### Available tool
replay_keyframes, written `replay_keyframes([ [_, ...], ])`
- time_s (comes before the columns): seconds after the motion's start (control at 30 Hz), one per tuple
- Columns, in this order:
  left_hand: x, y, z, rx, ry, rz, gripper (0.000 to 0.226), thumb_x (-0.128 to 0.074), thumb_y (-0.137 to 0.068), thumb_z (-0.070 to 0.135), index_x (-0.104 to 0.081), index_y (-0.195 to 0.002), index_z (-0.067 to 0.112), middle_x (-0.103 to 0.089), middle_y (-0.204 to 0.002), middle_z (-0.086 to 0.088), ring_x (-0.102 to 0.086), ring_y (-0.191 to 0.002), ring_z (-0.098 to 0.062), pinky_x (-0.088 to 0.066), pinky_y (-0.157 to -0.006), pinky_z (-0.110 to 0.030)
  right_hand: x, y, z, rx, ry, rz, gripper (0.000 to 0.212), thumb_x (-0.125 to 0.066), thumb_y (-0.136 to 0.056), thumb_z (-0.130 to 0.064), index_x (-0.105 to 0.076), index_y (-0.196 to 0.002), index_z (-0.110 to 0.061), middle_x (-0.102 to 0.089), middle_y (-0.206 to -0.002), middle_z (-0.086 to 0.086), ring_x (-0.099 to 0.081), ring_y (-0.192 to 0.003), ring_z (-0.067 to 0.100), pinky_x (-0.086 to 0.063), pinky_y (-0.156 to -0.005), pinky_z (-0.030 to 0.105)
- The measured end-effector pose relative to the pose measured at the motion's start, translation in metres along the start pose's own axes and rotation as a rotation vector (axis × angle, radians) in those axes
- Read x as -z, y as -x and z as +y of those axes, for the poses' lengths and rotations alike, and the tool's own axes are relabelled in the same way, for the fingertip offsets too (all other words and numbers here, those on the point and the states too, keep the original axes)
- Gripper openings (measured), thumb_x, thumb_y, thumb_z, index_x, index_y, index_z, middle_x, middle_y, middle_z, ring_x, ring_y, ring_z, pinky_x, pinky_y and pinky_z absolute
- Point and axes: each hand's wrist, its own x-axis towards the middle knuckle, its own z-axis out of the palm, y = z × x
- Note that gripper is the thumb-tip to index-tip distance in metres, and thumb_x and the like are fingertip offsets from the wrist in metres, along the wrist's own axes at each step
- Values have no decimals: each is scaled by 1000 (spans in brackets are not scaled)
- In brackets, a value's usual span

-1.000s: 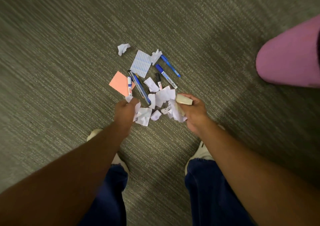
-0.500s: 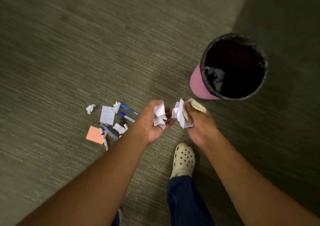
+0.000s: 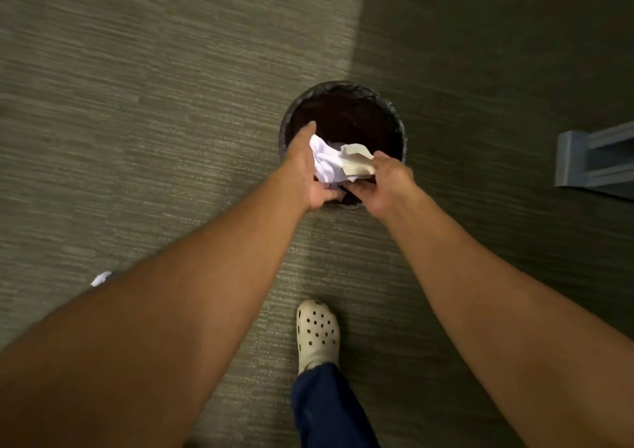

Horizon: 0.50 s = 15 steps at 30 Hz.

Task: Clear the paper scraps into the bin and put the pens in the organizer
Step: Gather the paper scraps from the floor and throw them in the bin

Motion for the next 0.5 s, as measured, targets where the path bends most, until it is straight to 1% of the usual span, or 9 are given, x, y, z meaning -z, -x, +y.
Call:
replay_keyframes([
  [0.07, 1, -6, 2, 10, 45, 42, 68, -49, -93, 68, -59, -115, 4, -65, -105, -26, -68, -99, -42, -41, -111, -64, -2, -7, -3, -11, 29, 39, 39, -47, -109, -14, -51, -147, -18, -61, -105, 9, -66, -86, 29, -61, -90, 56],
  [0.17, 11, -7, 1, 17, 66, 19, 79, -37, -93, 76, -64, -120, 7, -72, -114, -28, -67, -105, -44, -43, -107, -58, -4, -10, -2, -21, 4, 55, 43, -45, -110, -13, -47, -152, -21, -57, -111, 9, -65, -95, 28, -58, -91, 56],
  [0.2, 16, -4, 0, 11, 58, 25, 81, -34, -94, 77, -63, -123, 7, -71, -116, -30, -65, -106, -45, -43, -105, -57, -4, -11, 1, -20, -14, 66, 42, -43, -110, -13, -48, -151, -21, -59, -118, 10, -66, -94, 32, -58, -92, 56],
  [0.23, 23, -2, -2, 0, 53, 42, 83, -33, -94, 77, -59, -133, 8, -66, -128, -30, -62, -112, -47, -43, -107, -62, -4, -9, 4, -21, -27, 80, 41, -40, -110, -11, -50, -150, -21, -59, -127, 12, -67, -95, 35, -59, -91, 53],
  [0.27, 31, 2, -4, -13, 54, 59, 84, -33, -95, 75, -50, -144, 9, -58, -139, -27, -59, -121, -47, -43, -108, -65, -3, -5, 9, -12, -30, 92, 41, -38, -110, -9, -54, -146, -21, -60, -129, 13, -69, -99, 35, -61, -90, 50],
  [0.3, 42, 7, -8, -35, 63, 74, 83, -34, -96, 73, -45, -149, 10, -56, -143, -23, -59, -124, -45, -47, -105, -64, -3, 0, 18, 14, -20, 93, 39, -37, -109, -7, -59, -139, -20, -62, -123, 13, -70, -99, 33, -63, -87, 47],
  [0.33, 55, 12, -12, -63, 68, 88, 78, -34, -99, 70, -48, -147, 10, -61, -138, -20, -63, -120, -40, -53, -99, -60, -3, 7, 29, 53, 7, 76, 35, -39, -108, -5, -63, -130, -17, -65, -110, 13, -71, -91, 28, -65, -81, 43],
  [0.4, 88, 23, -23, -112, 49, 163, 66, -35, -102, 63, -62, -129, 10, -73, -115, -15, -71, -101, -29, -62, -81, -46, -2, 25, 60, 119, 107, 3, 23, -47, -106, -4, -67, -114, -11, -66, -89, 9, -69, -72, 20, -64, -65, 35],
  [0.5, 155, 35, -51, -123, 29, 316, 49, -42, -105, 53, -69, -104, 12, -72, -93, -8, -67, -82, -22, -58, -69, -36, -1, 43, 124, 156, 338, -150, 18, -53, -104, -5, -70, -103, -12, -68, -84, 5, -68, -62, 14, -60, -55, 31],
])
